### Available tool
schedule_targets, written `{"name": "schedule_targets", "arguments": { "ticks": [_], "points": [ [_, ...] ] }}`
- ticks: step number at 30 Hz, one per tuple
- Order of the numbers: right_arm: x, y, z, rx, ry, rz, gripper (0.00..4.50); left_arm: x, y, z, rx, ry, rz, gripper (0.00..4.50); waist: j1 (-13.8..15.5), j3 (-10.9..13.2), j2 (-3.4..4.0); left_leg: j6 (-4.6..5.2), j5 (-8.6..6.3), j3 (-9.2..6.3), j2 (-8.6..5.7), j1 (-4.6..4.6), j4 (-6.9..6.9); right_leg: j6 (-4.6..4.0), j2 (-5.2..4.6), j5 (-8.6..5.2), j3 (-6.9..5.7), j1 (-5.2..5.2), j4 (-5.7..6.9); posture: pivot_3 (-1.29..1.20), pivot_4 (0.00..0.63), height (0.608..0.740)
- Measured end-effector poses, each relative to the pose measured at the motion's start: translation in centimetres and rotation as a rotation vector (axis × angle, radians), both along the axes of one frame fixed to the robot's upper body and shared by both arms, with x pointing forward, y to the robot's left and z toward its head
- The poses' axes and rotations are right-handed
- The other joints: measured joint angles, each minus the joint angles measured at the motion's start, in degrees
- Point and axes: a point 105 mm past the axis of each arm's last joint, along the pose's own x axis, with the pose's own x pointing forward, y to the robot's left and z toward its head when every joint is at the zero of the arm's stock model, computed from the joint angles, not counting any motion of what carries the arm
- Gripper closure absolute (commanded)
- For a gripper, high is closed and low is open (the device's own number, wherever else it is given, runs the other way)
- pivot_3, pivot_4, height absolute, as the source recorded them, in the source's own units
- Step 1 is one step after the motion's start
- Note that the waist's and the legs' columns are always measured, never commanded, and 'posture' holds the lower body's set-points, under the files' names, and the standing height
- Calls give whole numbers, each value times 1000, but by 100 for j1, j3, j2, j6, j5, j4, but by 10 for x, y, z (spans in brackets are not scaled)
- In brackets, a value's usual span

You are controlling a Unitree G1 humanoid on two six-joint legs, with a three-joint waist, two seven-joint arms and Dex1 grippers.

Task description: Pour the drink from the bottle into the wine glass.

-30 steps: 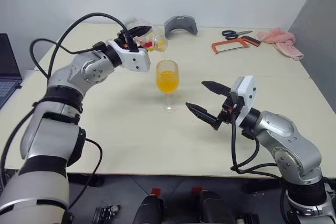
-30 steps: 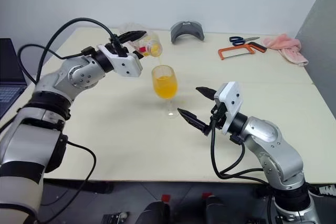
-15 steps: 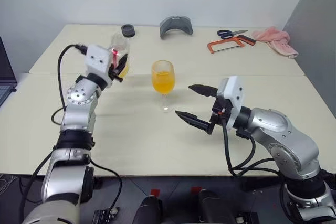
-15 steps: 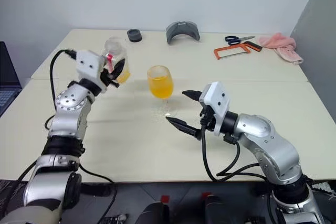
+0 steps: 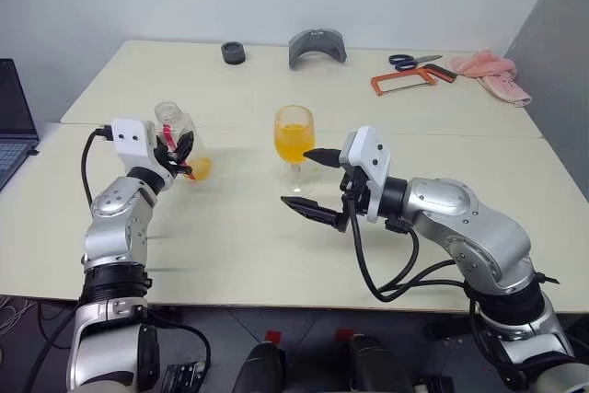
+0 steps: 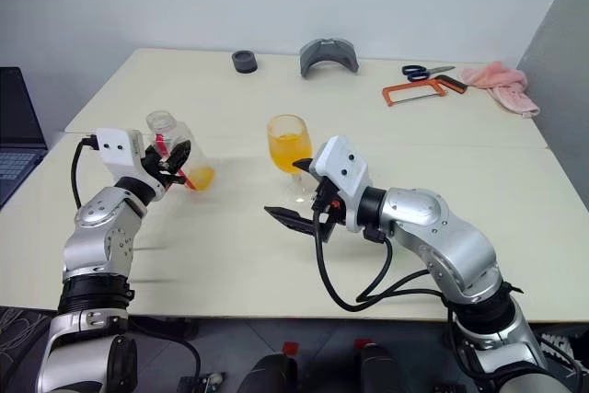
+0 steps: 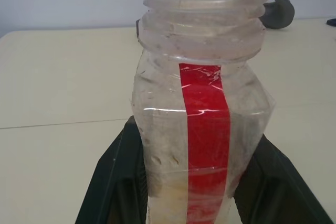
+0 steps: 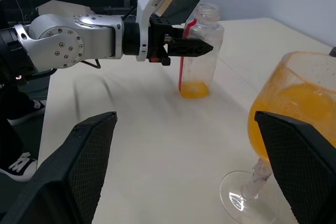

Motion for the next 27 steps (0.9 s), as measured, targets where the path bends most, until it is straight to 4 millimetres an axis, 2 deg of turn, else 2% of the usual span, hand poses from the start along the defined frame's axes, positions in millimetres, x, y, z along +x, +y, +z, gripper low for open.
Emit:
{"name": "schedule_targets", "arguments": {
  "ticks": [1,9,10,18,25,27],
  "points": [
    [1,0,1,0,-2,-1,0,0,0,0,-3,0,3,2840,-2,0,0,1,-1,1,0,0,0,0,0,0,0,0,0,0,150,740],
    [1,3,5,5,-13,7,0,-3,4,-8,-35,7,18,224,-5,0,0,3,-2,2,1,1,-2,0,1,0,1,0,0,0,150,740],
    [1,3,5,5,-13,7,0,-3,4,-8,-34,9,18,42,-5,0,-1,3,-2,1,1,1,-2,0,0,0,0,0,0,0,150,740],
    [1,-1,-1,9,-16,-11,0,-15,2,-14,45,5,16,42,-3,-2,-2,3,-2,2,3,2,-6,0,0,0,2,0,-3,0,150,740],
    [-3,-31,-56,34,47,-133,0,-43,3,-26,95,-2,50,42,58,-7,-10,5,-3,10,4,3,-11,0,-5,0,8,1,-7,0,150,740],
    [0,-42,-66,75,46,-199,0,-52,2,-28,112,-9,72,42,60,-8,-11,5,-3,15,6,11,-14,0,-3,0,10,7,-8,0,150,740]
  ]
}}
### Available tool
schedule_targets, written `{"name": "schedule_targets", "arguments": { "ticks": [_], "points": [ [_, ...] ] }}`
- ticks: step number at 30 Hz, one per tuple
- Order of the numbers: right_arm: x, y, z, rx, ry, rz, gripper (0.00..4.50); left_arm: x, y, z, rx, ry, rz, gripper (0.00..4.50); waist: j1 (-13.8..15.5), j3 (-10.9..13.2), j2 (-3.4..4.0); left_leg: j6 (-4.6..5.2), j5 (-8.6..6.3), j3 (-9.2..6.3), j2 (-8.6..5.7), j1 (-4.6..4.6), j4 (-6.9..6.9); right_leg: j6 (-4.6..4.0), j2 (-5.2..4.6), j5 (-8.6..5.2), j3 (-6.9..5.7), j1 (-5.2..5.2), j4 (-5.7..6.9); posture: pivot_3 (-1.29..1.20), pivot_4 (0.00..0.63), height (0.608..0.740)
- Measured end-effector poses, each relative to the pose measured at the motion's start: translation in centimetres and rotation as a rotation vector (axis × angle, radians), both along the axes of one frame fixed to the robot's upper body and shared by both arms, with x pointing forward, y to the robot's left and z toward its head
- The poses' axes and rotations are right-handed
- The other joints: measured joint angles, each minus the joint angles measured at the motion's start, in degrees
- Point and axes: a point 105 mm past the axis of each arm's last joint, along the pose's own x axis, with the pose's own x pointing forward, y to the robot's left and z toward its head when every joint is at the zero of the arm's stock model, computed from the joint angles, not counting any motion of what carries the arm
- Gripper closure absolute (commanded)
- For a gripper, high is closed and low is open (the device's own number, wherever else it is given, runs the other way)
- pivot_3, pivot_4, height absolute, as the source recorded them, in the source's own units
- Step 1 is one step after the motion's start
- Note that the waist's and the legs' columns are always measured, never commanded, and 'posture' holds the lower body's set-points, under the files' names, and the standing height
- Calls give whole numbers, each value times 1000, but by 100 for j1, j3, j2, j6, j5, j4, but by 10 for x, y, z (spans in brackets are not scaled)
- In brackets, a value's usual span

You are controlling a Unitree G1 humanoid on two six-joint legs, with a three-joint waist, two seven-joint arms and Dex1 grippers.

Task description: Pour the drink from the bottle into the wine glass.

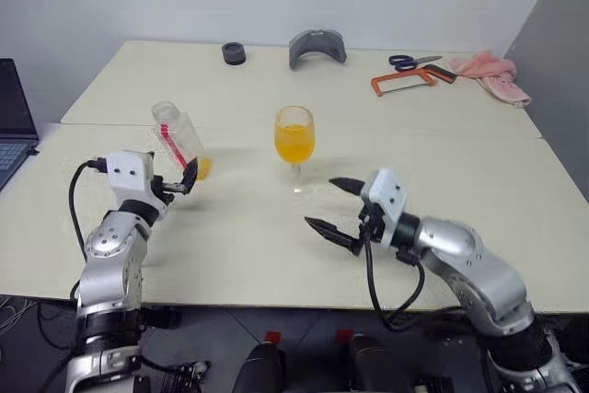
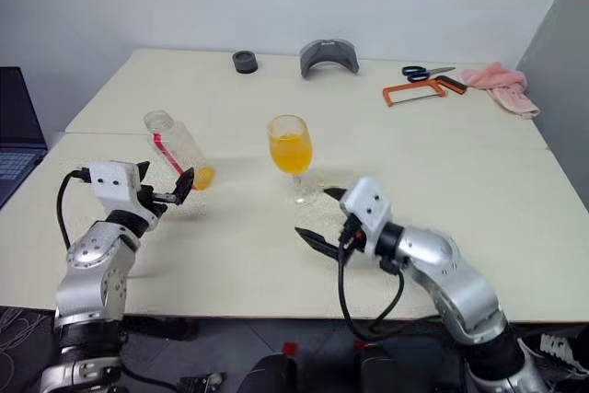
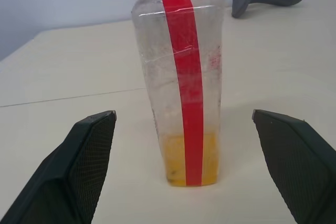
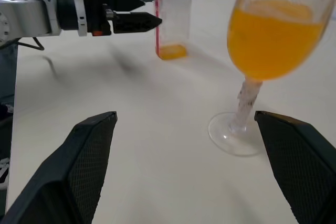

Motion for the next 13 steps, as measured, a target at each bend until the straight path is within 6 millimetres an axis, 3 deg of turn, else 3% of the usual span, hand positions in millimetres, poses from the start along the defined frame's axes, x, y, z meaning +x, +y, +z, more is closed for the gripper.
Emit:
{"name": "schedule_targets", "arguments": {
  "ticks": [7,13],
  "points": [
    [30,-46,-29,200,-15,-371,0,-21,-11,-15,-44,9,23,42,14,-2,-3,0,0,16,3,16,-5,0,5,0,12,7,3,0,150,740],
    [36,-53,-39,218,-38,-450,0,-23,-20,-11,-53,-12,0,42,15,-3,-1,0,0,20,3,19,-5,0,8,0,14,7,3,0,150,740]
  ]
}}
